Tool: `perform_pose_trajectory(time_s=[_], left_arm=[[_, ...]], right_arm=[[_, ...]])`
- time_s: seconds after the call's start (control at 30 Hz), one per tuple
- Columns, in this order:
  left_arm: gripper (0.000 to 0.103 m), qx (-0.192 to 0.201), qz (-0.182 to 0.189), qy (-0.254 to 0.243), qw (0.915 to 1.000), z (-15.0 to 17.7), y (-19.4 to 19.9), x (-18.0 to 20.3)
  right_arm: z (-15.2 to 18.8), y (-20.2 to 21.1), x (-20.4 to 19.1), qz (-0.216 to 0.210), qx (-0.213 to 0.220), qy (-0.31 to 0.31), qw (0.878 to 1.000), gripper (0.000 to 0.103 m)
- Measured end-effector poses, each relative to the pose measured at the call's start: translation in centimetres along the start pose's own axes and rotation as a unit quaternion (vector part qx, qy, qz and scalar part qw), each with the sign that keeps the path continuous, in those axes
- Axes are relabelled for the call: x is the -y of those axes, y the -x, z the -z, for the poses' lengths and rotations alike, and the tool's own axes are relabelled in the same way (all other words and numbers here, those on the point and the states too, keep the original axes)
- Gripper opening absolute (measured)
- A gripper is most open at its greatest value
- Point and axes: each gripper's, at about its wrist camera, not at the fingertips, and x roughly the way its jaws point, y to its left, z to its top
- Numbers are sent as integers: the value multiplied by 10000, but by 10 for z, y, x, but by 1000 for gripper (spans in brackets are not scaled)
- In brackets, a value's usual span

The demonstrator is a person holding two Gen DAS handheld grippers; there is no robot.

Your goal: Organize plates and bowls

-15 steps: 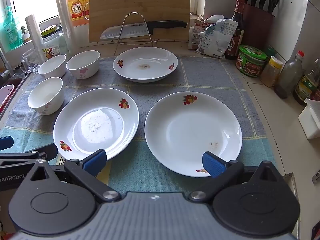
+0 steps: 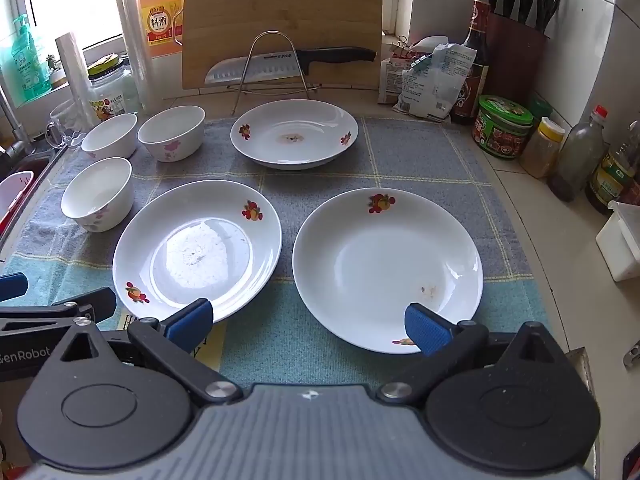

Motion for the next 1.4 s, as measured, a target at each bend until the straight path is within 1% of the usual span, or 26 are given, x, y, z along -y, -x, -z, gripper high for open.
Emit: perform_pose_trajectory(time_s=[0.3, 1.4], left_arm=[[102, 7, -5, 15, 10000, -1, 3, 3], [102, 2, -24, 84, 10000, -2, 3, 5]], right_arm=[[-3, 5, 1, -11, 5, 16, 10000, 103], [-2, 1, 1, -30, 62, 73, 9999, 103]])
